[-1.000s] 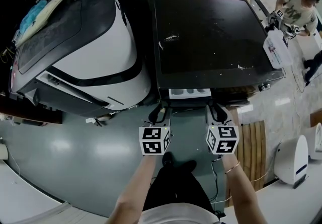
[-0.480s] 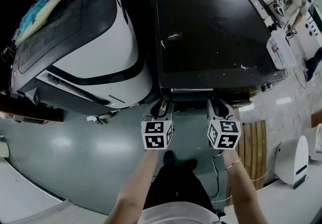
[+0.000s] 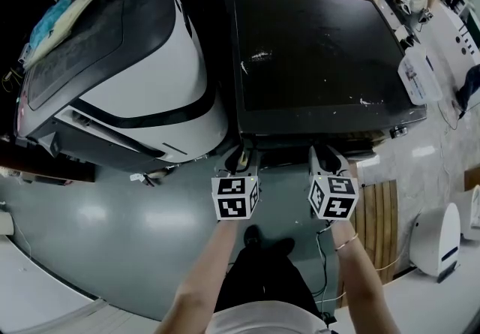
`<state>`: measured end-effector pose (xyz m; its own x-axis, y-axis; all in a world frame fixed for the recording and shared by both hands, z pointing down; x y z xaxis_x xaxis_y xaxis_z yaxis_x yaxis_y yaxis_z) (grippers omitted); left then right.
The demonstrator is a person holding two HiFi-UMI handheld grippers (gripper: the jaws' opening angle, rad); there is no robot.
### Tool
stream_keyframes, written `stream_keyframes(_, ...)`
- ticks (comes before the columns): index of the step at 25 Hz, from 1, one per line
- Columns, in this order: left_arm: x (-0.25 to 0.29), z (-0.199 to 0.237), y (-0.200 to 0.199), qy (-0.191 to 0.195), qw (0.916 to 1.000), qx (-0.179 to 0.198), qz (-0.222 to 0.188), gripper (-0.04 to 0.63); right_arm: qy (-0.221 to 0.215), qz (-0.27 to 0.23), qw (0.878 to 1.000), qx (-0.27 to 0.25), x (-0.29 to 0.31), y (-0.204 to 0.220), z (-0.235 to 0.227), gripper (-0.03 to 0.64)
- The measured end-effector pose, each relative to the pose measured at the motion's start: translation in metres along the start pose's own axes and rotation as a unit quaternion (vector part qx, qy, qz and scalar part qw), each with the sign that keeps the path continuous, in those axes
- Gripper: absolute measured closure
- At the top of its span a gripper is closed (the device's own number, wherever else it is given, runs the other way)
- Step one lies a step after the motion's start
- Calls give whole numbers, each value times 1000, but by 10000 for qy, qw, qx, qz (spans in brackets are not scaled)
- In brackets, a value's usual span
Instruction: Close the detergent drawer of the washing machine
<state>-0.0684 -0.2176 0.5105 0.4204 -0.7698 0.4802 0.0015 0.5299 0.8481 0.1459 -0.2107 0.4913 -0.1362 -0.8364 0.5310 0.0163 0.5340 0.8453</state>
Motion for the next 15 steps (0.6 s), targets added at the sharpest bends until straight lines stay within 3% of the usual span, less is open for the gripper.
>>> stream_keyframes(15,3,5,-4,-27,9999,-133,45,451,46,79,9999,-63,4,-5,1,528)
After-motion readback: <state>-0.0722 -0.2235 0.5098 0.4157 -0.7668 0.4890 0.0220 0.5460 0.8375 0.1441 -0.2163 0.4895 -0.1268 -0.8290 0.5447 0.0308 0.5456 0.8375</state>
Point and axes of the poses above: the fingertips, and each gripper's own axes: x forward along the fingers, z to its left, y out of its underside, the point moved 6 cm from there along -x, backward along the fingers, and after that the axes turned 5 degrees about y, right-handed, at the moved point
